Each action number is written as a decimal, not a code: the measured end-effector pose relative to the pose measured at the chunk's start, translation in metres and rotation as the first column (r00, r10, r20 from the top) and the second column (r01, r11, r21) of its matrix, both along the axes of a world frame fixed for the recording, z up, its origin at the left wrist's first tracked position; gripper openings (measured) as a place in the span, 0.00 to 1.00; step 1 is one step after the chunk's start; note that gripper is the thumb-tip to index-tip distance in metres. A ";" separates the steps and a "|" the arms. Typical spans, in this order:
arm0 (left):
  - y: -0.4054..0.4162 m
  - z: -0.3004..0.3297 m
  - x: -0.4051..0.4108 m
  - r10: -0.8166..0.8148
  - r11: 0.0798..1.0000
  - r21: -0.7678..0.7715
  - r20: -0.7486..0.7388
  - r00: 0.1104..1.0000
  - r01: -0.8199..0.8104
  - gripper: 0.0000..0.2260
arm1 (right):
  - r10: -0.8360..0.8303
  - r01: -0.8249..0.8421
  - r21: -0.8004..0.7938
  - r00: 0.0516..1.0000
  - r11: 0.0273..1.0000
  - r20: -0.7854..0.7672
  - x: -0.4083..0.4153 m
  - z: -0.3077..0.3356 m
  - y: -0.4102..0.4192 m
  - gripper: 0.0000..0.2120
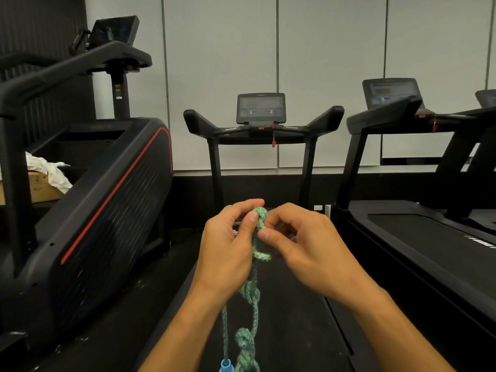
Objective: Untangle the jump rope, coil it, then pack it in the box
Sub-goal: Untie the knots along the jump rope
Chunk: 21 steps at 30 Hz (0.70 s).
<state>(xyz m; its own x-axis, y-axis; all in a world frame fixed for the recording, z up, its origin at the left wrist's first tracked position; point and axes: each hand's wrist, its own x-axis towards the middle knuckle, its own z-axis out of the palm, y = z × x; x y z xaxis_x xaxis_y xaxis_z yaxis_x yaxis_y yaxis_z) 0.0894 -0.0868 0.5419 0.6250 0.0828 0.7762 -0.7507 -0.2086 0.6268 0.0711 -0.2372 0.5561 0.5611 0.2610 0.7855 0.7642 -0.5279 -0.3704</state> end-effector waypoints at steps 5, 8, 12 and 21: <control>0.002 0.000 0.001 -0.003 1.000 0.019 -0.005 1.000 0.003 0.10 | 0.206 -0.209 -0.014 0.972 0.978 -0.114 0.004 0.000 -0.010 0.02; 0.001 0.001 -0.001 -0.054 0.999 -0.006 -0.033 0.998 0.054 0.10 | 0.264 -0.252 0.092 0.949 0.963 -0.170 0.002 0.000 -0.014 0.03; -0.002 0.001 -0.002 -0.130 0.991 -0.019 -0.090 0.987 0.129 0.08 | 0.153 -0.113 0.193 0.966 0.975 -0.210 0.000 0.002 -0.008 0.16; 0.006 0.003 -0.001 -0.167 0.985 -0.059 -0.153 0.974 0.160 0.09 | 0.206 -0.167 0.172 0.949 0.971 -0.238 0.005 0.004 -0.010 0.04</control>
<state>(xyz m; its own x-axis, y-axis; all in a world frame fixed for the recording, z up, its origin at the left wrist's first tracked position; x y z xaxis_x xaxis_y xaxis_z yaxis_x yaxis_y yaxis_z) 0.0883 -0.0810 0.5446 0.7467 0.0030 0.6651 -0.6638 -0.0594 0.7455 0.0757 -0.2475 0.5603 0.6981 0.2716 0.6625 0.7152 -0.3095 -0.6267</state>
